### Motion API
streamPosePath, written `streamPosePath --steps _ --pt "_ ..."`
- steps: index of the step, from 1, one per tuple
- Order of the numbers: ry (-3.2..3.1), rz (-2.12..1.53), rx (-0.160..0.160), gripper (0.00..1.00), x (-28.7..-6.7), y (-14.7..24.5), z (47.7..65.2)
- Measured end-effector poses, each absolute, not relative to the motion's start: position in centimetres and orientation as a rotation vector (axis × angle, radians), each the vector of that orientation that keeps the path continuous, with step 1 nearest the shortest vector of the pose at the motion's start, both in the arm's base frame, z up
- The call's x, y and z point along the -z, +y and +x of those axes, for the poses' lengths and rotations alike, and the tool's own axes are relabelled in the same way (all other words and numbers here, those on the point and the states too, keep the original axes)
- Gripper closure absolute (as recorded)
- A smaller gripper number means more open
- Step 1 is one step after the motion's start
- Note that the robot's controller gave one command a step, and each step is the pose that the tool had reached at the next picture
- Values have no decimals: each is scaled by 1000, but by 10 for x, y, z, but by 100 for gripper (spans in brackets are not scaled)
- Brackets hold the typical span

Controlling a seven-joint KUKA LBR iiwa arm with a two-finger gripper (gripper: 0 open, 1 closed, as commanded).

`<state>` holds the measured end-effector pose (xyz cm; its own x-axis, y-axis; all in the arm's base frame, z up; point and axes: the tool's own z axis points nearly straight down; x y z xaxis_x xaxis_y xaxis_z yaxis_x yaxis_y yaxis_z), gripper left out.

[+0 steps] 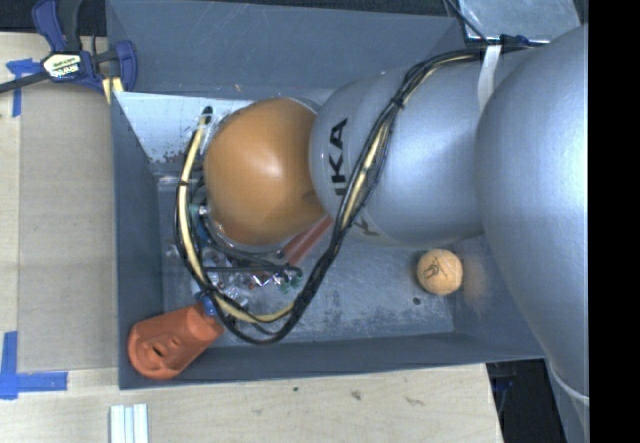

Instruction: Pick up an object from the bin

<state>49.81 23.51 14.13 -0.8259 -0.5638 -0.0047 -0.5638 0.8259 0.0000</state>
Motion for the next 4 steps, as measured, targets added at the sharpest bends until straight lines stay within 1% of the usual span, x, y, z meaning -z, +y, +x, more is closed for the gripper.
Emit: streamPosePath --steps 1,2,3,4 --pt "3130 -228 -4 0 -135 229 488" --pt "3111 -347 -5 0 -71 216 488" --pt "3133 122 -4 100 -71 205 516" --pt "3133 123 -3 100 -71 205 516"
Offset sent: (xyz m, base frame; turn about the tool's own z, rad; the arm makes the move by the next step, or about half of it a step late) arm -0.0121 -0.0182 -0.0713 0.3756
